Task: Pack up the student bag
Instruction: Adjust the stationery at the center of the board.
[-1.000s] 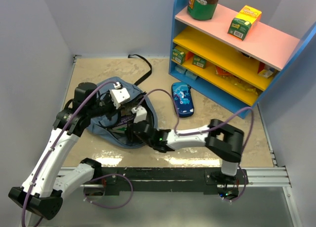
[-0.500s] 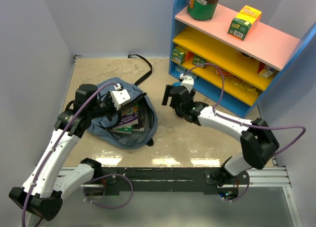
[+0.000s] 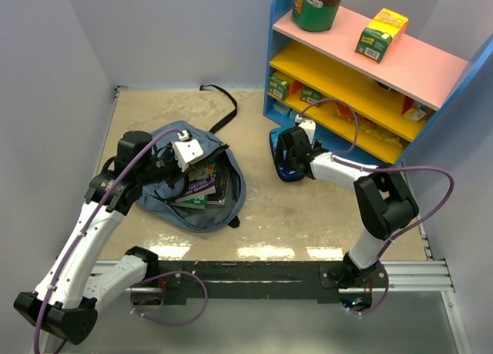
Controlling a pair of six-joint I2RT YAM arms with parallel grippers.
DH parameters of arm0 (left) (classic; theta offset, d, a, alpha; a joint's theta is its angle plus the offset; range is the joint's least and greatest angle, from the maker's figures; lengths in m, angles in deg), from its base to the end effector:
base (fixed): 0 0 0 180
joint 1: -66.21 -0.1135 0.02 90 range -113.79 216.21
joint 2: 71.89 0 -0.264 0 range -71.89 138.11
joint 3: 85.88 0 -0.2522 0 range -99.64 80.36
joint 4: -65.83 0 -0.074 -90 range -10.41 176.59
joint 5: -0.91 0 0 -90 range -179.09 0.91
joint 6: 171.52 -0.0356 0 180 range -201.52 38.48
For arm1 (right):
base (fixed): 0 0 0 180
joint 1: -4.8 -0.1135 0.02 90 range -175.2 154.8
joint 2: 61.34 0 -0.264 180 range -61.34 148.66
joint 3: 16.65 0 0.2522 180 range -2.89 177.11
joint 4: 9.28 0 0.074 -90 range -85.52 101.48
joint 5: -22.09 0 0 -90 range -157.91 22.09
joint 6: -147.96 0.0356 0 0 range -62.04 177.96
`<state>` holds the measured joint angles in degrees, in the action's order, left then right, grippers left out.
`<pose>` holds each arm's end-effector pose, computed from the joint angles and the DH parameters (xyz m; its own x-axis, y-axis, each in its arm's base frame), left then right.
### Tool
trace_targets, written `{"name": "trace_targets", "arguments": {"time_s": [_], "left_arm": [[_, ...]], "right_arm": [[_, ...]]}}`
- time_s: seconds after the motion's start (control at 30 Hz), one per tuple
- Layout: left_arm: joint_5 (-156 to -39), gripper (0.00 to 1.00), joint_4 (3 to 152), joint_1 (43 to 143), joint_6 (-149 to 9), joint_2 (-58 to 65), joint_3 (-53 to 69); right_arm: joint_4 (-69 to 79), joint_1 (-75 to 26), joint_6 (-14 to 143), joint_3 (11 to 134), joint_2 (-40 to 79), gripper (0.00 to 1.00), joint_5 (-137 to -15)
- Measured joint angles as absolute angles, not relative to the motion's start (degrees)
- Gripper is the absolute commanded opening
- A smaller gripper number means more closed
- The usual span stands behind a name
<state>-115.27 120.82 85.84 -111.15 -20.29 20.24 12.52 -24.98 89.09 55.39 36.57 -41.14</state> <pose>0.1629 -0.0748 0.3588 -0.1205 0.5140 -0.8493 0.8176 0.5366 0.2088 0.3156 0.1621 0.1867 -0.6424 0.1642 -0.7486 0.1775 0.9821 0.0631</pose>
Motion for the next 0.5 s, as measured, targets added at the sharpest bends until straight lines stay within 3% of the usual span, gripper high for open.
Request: {"name": "trace_targets", "arguments": {"time_s": [0.5], "left_arm": [[-115.3,0.0,120.8,85.8,-111.1,-20.3,20.2]], "right_arm": [[2.9,-23.3,86.2,52.7,37.9,0.99,-46.1]]}}
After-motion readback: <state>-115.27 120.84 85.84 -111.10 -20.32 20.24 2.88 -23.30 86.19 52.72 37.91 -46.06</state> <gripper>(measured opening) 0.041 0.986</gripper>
